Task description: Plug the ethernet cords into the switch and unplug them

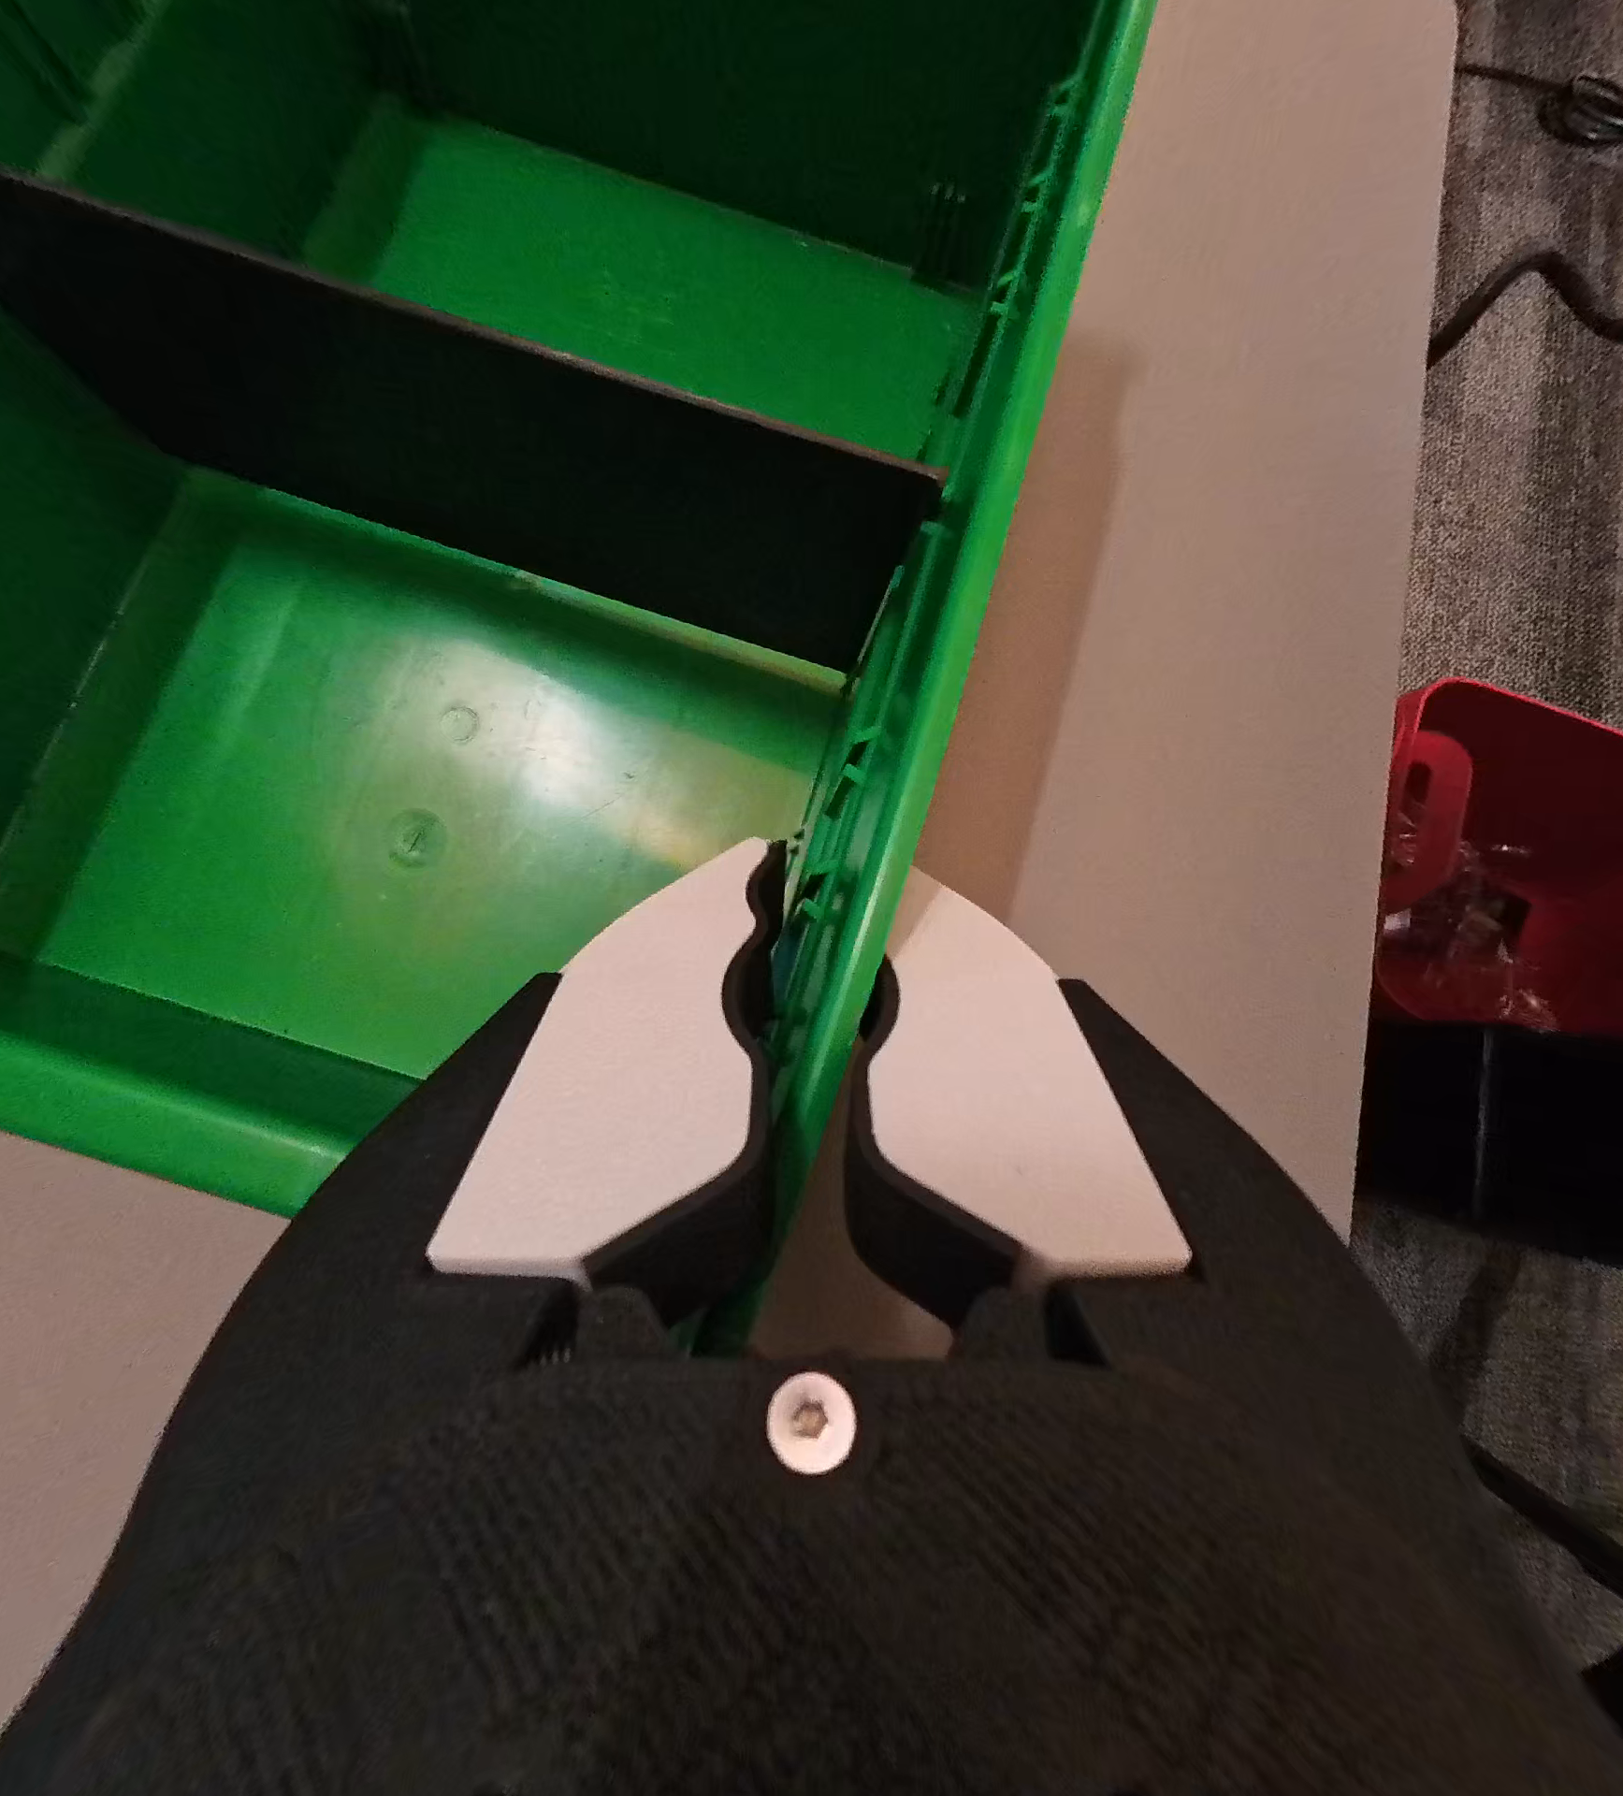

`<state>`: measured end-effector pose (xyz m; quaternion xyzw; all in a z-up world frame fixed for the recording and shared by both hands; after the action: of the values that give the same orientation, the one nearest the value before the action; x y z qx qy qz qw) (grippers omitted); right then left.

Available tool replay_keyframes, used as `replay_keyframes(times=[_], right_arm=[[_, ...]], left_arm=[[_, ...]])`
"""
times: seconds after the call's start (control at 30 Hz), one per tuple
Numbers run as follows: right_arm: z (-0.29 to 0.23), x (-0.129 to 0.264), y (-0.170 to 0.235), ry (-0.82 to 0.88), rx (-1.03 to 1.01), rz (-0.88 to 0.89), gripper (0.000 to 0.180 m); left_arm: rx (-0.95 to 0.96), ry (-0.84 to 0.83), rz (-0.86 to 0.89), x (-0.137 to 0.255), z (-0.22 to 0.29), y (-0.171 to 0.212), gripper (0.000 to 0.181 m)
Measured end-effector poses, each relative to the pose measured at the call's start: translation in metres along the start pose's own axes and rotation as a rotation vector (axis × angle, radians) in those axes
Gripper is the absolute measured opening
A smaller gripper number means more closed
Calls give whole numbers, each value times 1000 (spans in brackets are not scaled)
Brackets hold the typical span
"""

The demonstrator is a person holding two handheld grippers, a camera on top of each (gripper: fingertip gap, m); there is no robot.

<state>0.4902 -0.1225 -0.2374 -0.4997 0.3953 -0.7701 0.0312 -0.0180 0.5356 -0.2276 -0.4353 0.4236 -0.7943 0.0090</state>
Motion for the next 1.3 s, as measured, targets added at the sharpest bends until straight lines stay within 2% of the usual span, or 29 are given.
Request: replay_keyframes(times=[0.2, 0.27, 0.37, 0.5, 0.63, 0.77, 0.87, 1.0, 1.13, 1.3], right_arm=[[3, -7, -9, 13, 38, -15, 13], [3, -1, -9, 45, 64, -10, 18], [3, 29, -16, 152, 97, 79, 41], [-28, 94, -32, 220, 132, 286, 61], [-93, 130, -42, 155, 179, 450, 73], [-154, 137, -47, -2, 177, 568, 71], [-175, 135, -56, -81, 143, 616, 66], [-198, 136, -62, -124, 220, 610, 66], [-218, 132, -64, -166, 307, 595, 67], [-218, 127, -61, -211, 297, 590, 66]], left_arm=[[-29, -30, 19, 3, -5, 1, 4], [-69, -23, 8, 4, -5, 3, 5], [-99, -34, 13, 13, -7, 2, 29], [-141, -20, 126, 42, -2, -17, 36], [-290, -43, 136, 63, 11, -33, 56], [-336, -90, 108, 71, 23, -52, 63], [-342, -115, 88, 70, 33, -67, 68], [-375, -229, -11, 55, 43, -86, 86], [-409, -370, -114, 17, 55, -99, 98], [-465, -554, -256, -46, 53, -93, 98]])
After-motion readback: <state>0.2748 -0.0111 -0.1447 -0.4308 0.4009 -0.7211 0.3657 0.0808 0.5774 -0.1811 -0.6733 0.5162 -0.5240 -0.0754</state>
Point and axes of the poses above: each gripper's, where its closed fingertips meet, x back along the fingers, y out of its underside, z = x × y across the jaws, the point moved 3 cm from there along x, back along the fingers, and after that the axes turned 11 degrees about x, right-handed, at the moved point
